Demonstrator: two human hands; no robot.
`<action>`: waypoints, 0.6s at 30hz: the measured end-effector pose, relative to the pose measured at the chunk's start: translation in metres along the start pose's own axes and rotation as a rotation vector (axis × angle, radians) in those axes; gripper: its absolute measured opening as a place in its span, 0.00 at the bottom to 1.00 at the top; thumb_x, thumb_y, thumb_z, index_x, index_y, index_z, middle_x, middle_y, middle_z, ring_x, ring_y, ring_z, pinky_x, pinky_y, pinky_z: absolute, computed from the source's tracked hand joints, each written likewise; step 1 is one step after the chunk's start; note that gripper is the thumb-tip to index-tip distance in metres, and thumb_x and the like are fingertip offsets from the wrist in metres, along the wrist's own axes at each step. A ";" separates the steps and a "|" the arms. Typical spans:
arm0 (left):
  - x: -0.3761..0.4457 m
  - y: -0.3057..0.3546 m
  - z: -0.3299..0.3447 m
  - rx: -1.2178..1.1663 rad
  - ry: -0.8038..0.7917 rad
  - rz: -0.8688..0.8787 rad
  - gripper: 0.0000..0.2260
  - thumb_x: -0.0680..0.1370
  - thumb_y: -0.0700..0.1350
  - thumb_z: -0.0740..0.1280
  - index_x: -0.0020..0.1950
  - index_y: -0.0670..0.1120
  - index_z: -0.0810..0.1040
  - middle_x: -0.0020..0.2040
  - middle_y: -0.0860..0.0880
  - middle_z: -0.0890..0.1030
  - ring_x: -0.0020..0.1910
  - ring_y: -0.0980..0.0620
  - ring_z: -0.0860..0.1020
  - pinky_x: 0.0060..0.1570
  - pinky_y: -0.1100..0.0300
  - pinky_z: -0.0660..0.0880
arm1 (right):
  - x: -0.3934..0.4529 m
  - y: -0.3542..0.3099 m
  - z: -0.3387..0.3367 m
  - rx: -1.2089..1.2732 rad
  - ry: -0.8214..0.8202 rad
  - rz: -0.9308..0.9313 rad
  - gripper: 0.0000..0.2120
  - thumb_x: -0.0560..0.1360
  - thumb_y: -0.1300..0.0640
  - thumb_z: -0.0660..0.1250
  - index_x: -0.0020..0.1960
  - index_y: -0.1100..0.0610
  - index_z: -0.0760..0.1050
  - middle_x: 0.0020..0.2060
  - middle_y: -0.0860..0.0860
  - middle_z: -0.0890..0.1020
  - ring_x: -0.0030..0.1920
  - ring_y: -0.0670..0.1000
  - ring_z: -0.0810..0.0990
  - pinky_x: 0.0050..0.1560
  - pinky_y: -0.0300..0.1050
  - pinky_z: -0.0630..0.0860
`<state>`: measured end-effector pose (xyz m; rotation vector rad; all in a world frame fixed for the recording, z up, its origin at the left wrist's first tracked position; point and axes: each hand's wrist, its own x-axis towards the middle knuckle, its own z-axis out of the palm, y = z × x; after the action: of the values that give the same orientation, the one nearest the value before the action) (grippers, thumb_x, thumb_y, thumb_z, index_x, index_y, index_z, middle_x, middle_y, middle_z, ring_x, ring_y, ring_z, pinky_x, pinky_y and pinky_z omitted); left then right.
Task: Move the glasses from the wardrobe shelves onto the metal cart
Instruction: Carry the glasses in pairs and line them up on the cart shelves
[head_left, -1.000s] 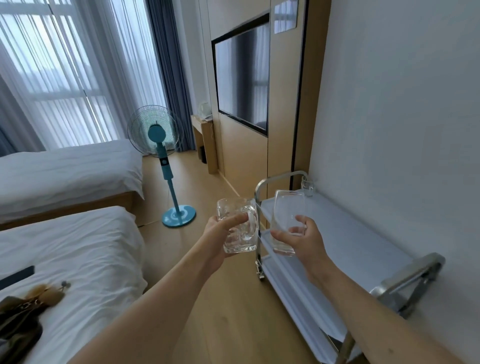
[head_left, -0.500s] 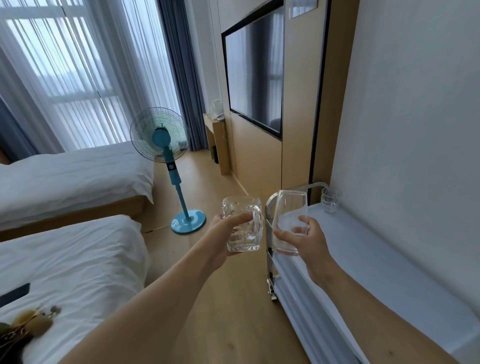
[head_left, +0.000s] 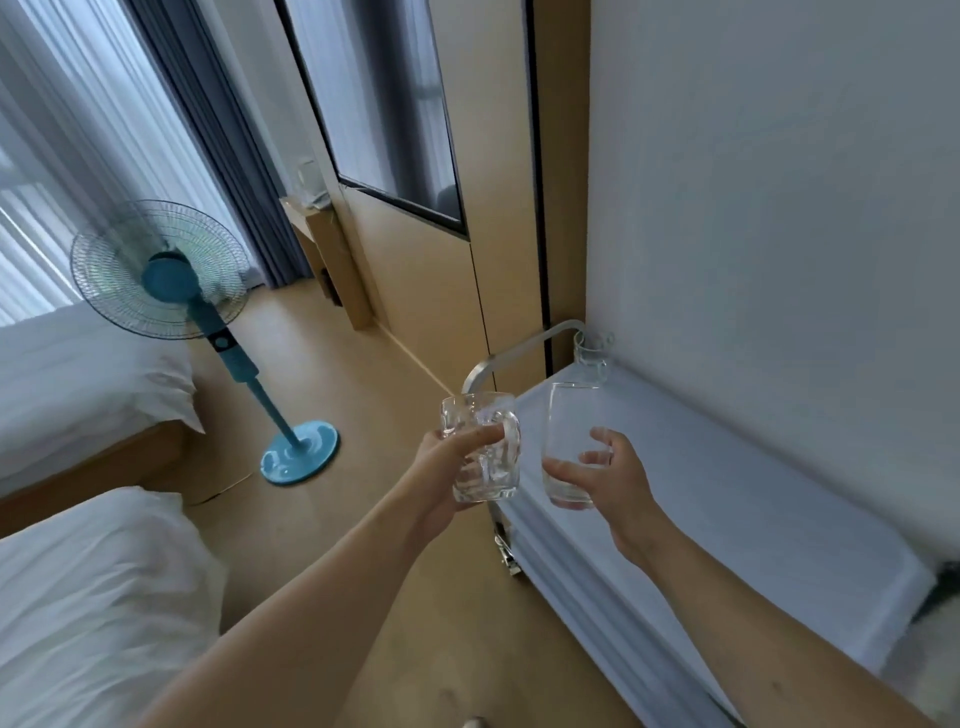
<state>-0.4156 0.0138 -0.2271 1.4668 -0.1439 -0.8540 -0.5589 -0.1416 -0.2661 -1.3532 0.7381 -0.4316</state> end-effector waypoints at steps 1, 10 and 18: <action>0.010 0.002 0.002 0.005 -0.027 -0.005 0.41 0.61 0.48 0.83 0.70 0.42 0.72 0.59 0.38 0.83 0.48 0.39 0.85 0.45 0.44 0.81 | 0.006 0.002 0.000 0.000 0.020 0.009 0.40 0.67 0.55 0.82 0.72 0.52 0.65 0.60 0.54 0.74 0.53 0.46 0.77 0.46 0.40 0.74; 0.120 0.014 0.006 0.111 -0.182 -0.097 0.39 0.57 0.53 0.86 0.66 0.49 0.77 0.61 0.42 0.82 0.57 0.40 0.82 0.56 0.37 0.79 | 0.065 0.011 0.006 0.027 0.249 0.086 0.41 0.65 0.53 0.83 0.72 0.51 0.65 0.59 0.52 0.74 0.56 0.51 0.79 0.55 0.48 0.79; 0.199 0.007 0.009 0.247 -0.318 -0.159 0.43 0.52 0.53 0.88 0.64 0.48 0.77 0.56 0.46 0.85 0.56 0.43 0.83 0.61 0.41 0.78 | 0.098 0.024 0.019 0.033 0.445 0.150 0.39 0.65 0.54 0.83 0.69 0.48 0.66 0.58 0.52 0.74 0.56 0.52 0.80 0.58 0.52 0.80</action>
<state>-0.2767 -0.1101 -0.2999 1.5769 -0.3858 -1.2326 -0.4796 -0.1897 -0.3105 -1.1717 1.1852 -0.6317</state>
